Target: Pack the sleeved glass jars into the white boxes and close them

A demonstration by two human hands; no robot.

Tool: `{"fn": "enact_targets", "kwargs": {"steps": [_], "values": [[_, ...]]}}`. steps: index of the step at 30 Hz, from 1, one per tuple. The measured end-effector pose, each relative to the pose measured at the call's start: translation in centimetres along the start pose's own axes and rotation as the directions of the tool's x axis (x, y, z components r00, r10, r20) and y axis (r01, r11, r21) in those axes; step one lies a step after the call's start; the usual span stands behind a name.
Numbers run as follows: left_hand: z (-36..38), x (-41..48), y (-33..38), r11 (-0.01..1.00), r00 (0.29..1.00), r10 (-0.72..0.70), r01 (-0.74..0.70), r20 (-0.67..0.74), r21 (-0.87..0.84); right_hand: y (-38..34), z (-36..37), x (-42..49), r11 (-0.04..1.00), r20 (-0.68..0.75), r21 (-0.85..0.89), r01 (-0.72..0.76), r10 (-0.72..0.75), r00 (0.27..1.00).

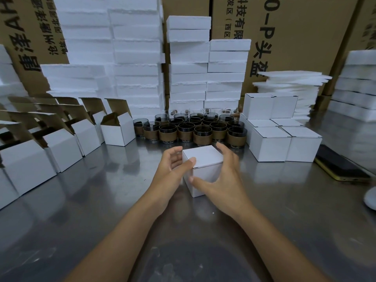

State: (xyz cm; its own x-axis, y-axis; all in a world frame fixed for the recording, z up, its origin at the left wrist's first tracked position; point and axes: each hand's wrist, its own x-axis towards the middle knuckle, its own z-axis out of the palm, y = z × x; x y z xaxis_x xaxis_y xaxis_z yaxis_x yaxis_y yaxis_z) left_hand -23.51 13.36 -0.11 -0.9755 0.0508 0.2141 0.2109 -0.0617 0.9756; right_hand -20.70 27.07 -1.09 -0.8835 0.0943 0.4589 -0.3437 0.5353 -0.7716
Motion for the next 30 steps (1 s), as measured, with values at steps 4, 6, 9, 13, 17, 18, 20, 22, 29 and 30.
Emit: {"fn": "enact_targets", "kwargs": {"steps": [4,6,9,13,17,18,20,22,29,30], "values": [[0.1,-0.1,0.0,1.000,1.000,0.003,-0.003,0.000,0.005,-0.1,0.2,-0.1,0.999,-0.054,-0.016,-0.044,0.043,0.998],[0.1,-0.1,0.0,1.000,1.000,-0.004,0.004,0.006,0.029,0.0,0.1,0.0,0.997,-0.105,-0.010,-0.082,0.081,0.991],[0.0,-0.1,-0.1,0.998,0.999,-0.031,0.031,0.005,0.050,0.4,-0.3,0.3,0.991,-0.178,-0.031,-0.128,0.121,0.977],[0.0,-0.2,-0.1,0.998,0.999,-0.034,0.034,-0.002,0.056,0.8,-1.2,0.6,0.992,-0.231,-0.017,-0.127,0.119,0.965],[0.1,0.2,-0.5,0.995,1.000,-0.013,0.016,-0.028,0.095,0.4,-3.1,1.9,0.998,-0.259,0.014,-0.065,0.066,0.964],[0.2,0.4,-0.6,0.993,0.999,-0.006,0.011,-0.043,0.114,0.2,-3.9,2.7,0.999,-0.267,0.006,-0.036,0.036,0.963],[0.4,0.7,-0.9,0.987,0.998,0.006,0.005,-0.067,0.158,0.0,-6.0,4.7,0.998,-0.277,-0.054,0.011,-0.026,0.960],[0.7,0.9,-1.3,0.975,0.998,0.015,0.000,-0.064,0.222,0.1,-8.6,7.1,0.993,-0.304,-0.119,0.013,-0.049,0.951],[1.0,1.4,-2.4,0.935,0.992,0.111,-0.084,-0.059,0.345,3.8,-16.4,15.2,0.952,-0.496,-0.264,-0.156,0.005,0.868],[0.9,1.5,-2.5,0.934,0.991,0.116,-0.089,-0.059,0.347,4.7,-17.2,16.0,0.946,-0.510,-0.269,-0.179,0.017,0.860]]}}
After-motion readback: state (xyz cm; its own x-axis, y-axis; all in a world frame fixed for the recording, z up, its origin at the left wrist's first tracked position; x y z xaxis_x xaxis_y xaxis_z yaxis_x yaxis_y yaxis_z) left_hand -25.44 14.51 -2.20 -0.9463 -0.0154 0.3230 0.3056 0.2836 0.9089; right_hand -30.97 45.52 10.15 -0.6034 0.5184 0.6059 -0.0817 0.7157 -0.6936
